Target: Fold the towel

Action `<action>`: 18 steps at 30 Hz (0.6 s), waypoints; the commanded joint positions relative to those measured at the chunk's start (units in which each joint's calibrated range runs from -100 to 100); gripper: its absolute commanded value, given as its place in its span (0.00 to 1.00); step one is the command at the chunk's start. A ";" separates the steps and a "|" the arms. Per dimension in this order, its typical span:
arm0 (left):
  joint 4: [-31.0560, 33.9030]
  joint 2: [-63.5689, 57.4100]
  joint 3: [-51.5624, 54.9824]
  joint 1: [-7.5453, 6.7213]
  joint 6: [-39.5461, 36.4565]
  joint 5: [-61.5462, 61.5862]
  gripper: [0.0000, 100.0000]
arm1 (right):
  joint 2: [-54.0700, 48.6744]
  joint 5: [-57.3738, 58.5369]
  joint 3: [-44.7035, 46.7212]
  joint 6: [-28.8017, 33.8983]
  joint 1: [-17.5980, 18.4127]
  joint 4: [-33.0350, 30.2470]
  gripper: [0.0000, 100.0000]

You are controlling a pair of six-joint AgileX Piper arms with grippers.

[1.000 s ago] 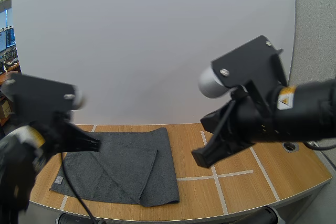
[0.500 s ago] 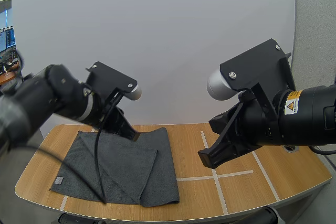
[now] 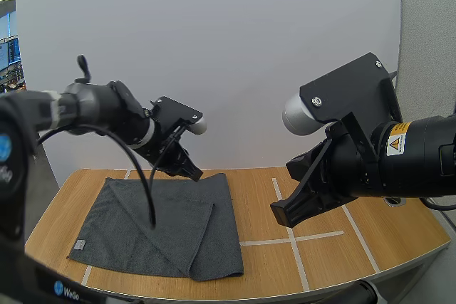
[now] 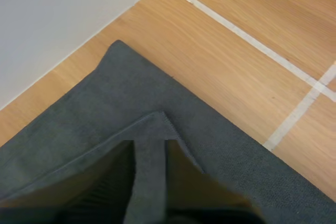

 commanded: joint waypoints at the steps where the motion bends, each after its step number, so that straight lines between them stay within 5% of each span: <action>1: -1.06 3.40 -1.66 -1.37 0.44 1.22 1.00 | -0.51 0.00 -0.03 0.14 -0.14 -0.41 0.00; 11: 3.79 9.05 -2.08 -6.06 -1.65 -8.35 1.00 | -0.51 0.00 -0.03 0.14 -0.14 -0.52 0.00; 18: 9.13 13.94 -2.08 -7.02 -5.32 -14.90 1.00 | -0.51 0.00 -0.03 0.14 -0.14 -0.52 0.00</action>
